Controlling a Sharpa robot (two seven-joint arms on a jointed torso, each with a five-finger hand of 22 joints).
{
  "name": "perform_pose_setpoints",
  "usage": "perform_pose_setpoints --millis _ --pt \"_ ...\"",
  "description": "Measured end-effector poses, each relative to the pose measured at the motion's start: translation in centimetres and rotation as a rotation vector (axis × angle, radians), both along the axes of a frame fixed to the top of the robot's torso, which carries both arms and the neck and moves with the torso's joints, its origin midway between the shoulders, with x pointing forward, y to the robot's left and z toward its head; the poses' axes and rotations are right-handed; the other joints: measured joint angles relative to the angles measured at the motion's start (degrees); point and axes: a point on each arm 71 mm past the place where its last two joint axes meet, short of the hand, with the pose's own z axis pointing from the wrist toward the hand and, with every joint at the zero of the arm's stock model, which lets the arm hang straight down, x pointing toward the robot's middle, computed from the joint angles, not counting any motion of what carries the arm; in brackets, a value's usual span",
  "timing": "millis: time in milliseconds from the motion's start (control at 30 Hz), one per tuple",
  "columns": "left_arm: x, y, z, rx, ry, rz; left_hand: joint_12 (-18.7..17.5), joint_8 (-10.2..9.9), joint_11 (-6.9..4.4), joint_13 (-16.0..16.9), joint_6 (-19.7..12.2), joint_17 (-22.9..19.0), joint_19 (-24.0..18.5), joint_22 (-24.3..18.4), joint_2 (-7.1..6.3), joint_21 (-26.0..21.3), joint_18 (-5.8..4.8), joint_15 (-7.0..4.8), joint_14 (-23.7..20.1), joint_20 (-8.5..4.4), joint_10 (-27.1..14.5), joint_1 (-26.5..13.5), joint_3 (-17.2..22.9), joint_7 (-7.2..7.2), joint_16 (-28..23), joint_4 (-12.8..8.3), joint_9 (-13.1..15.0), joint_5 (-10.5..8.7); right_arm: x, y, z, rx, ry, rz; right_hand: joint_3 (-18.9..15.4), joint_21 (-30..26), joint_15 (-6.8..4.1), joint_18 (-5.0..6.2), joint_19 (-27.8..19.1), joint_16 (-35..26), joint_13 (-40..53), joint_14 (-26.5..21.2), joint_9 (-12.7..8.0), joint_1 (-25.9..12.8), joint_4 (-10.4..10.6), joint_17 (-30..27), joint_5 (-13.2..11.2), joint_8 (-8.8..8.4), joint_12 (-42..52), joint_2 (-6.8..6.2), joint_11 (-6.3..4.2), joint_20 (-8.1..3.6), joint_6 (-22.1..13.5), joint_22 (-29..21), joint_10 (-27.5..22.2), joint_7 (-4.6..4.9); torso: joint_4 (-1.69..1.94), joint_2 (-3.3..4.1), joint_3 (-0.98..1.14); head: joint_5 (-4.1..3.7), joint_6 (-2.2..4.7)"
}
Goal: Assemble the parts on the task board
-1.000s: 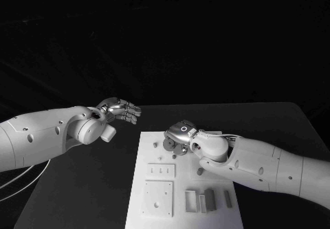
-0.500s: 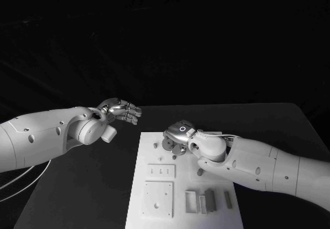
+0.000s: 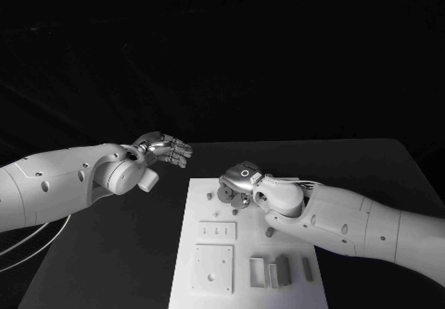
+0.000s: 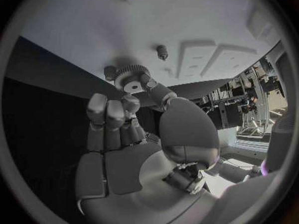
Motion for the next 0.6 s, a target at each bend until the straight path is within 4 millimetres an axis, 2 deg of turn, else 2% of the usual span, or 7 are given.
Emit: perform_pose_setpoints --millis 600 --pt "-0.05 0.22 0.01 0.000 -0.001 0.004 -0.22 -0.23 0.00 -0.01 0.00 0.10 0.00 0.05 0.00 0.00 -0.09 0.00 0.00 0.00 0.00 0.00 0.00 0.00 -0.09 0.00 0.00 0.00 0.10 -0.35 -0.01 -0.001 0.008 -0.004 0.00 0.00 -0.14 0.00 -0.01 0.00 -0.14 0.14 0.00 0.06 0.00 0.00 -0.04 -0.39 0.00 0.06 0.18 0.01 0.00 0.00 -0.17 0.00 0.03 -0.05 0.09 -0.07 -0.37"
